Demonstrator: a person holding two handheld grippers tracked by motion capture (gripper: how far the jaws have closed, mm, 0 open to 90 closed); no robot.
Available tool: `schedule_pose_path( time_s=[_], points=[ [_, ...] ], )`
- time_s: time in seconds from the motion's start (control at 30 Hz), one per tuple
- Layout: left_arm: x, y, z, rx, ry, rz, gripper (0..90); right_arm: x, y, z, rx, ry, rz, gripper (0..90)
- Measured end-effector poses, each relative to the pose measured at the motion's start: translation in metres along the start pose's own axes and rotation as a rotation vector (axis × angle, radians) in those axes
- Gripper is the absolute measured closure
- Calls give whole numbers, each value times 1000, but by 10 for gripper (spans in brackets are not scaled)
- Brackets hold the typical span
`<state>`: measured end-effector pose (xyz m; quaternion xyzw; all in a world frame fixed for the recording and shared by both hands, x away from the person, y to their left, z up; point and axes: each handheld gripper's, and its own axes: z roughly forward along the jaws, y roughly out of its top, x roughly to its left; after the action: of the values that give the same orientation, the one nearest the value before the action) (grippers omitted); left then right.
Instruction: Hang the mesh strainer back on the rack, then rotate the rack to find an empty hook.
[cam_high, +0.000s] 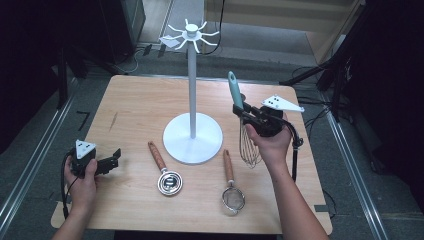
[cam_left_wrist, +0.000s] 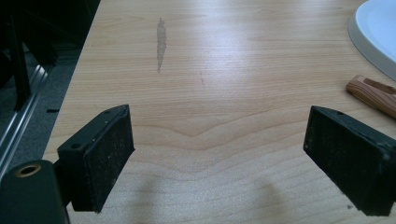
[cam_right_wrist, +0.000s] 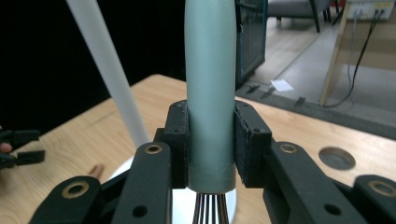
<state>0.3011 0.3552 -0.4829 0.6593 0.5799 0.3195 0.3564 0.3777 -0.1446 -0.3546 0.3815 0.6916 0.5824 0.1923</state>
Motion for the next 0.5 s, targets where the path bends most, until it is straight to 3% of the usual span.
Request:
schedule_pose_path(
  time_s=[0.5],
  points=[
    [-1, 0, 1, 11, 1, 1, 91, 29, 16, -15, -123, 77, -51, 712]
  ],
)
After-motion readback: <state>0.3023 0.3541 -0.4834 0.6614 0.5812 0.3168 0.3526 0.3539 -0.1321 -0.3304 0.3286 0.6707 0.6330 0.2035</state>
